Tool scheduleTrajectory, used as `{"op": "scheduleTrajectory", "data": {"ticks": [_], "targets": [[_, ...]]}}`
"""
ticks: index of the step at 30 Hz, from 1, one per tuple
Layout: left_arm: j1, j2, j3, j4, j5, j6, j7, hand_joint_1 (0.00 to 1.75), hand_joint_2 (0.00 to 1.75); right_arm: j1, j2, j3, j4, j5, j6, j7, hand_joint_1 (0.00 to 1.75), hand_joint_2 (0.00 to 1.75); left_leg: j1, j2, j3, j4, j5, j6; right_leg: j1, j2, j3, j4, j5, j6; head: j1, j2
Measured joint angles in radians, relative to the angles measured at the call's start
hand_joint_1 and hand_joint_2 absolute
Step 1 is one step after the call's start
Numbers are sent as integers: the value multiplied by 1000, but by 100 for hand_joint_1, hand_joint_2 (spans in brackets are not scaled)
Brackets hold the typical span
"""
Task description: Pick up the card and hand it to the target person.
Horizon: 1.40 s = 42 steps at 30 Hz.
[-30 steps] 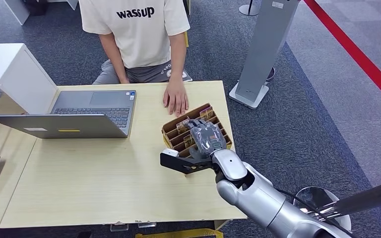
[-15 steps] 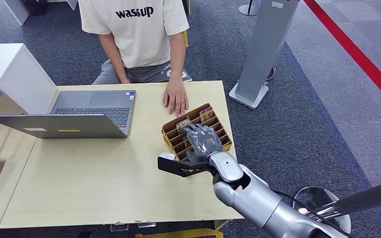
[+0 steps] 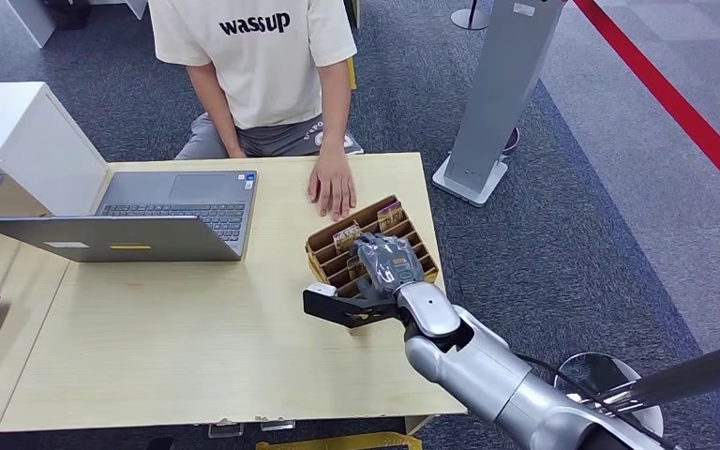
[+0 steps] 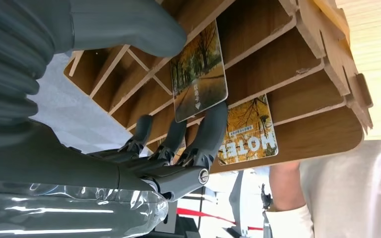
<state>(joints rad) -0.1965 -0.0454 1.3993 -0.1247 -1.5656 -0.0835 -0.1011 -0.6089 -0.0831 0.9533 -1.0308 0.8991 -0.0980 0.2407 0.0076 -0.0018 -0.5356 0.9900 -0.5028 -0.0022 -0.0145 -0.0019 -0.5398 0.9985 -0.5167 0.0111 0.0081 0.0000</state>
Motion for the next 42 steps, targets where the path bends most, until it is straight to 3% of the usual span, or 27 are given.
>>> {"op": "scheduleTrajectory", "data": {"ticks": [6, 18, 24, 28, 42], "targets": [[0, 0, 0, 0, 0, 0, 0, 0, 0, -7, 0, 0, 11, -6, -5, 1, 130, 175, 0, 0, 0, 0, 0, 0, 0, 0, 0, 0, 0, 0, 1, 0], [1, 0, 0, 0, 0, 0, -1, 0, 0, -10, -6, -4, -31, 3, -9, 26, 140, 175, 0, 0, 0, 0, 0, 0, 0, 0, 0, 0, 0, 0, 0, 0], [2, 0, 0, 0, 0, -2, -4, 0, 0, -10, -10, -5, -61, 4, -5, 29, 169, 175, 0, 0, 0, 0, 0, 0, 0, 0, 0, 0, 0, 0, 1, 0], [3, 0, -4, 0, 1, -25, -20, 0, 175, -9, -10, -5, -76, 5, 0, 28, 175, 175, 0, 0, 0, 0, 0, 0, 0, 0, 0, 0, 0, 0, 0, 0], [9, 3, -18, 0, 13, -34, -44, 0, 175, -6, -20, -8, -154, 8, 19, 33, 175, 175, 0, 0, 0, 0, 0, 0, 0, 0, 0, 0, 0, 0, 0, 0]]}}
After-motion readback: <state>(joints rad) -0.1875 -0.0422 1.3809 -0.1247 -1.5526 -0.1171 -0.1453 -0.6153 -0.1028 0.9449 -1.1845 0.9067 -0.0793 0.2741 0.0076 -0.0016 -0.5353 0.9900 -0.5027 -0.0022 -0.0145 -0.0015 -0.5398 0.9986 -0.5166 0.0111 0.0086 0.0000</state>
